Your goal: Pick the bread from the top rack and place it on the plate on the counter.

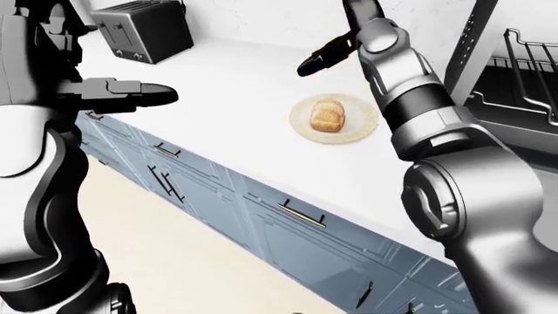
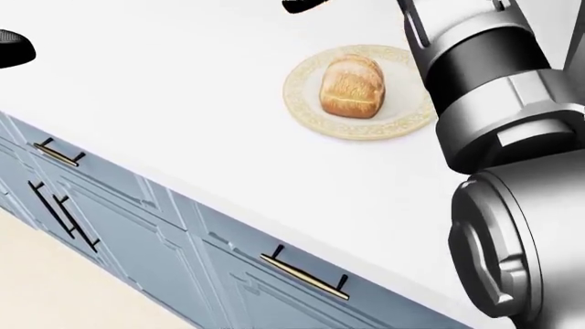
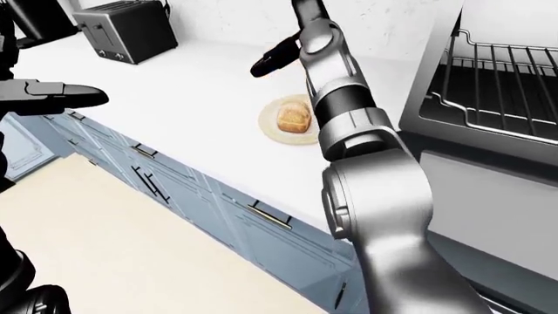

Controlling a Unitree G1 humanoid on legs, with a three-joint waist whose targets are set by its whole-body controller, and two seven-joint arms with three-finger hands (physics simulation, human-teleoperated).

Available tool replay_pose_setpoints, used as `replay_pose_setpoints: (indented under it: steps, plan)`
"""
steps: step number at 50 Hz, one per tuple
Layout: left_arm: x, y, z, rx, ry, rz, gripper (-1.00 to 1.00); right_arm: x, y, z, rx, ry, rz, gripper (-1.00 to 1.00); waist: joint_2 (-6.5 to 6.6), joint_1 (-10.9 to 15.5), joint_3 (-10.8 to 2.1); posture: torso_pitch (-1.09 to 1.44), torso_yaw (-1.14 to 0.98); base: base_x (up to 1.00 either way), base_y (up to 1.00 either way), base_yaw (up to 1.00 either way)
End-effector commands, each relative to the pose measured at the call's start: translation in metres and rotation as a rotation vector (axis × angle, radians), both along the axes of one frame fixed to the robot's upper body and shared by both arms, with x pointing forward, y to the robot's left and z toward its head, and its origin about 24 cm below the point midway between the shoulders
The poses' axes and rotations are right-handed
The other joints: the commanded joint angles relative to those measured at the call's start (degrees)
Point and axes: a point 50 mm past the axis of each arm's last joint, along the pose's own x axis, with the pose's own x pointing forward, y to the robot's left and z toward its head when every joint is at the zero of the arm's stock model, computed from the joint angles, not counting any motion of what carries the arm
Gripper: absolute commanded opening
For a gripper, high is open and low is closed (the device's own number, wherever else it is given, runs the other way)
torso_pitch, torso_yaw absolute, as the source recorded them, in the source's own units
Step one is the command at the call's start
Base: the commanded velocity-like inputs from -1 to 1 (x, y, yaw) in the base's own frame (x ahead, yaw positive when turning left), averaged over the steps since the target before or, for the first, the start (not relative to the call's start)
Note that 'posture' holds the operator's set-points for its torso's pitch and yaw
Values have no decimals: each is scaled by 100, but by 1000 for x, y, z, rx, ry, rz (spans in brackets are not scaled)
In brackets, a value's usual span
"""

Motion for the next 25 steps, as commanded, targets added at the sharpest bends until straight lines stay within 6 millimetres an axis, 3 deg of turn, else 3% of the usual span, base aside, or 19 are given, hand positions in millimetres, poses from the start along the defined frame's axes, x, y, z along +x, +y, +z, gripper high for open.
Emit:
replay_pose_setpoints:
  steps: [1,13,25]
  plan:
    - [-8,1,15,15,-78,13,100,-9,7,38,7,-124,35,100,0,3,-162,0,90,0,0,0]
    - [-8,1,16,17,-79,13,100,-26,16,79,29,-217,86,100,-13,12,-121,0,90,0,0,0]
    - [-5,-2,16,17,-79,8,100,-61,21,112,32,-323,116,100,-50,40,-73,0,90,0,0,0]
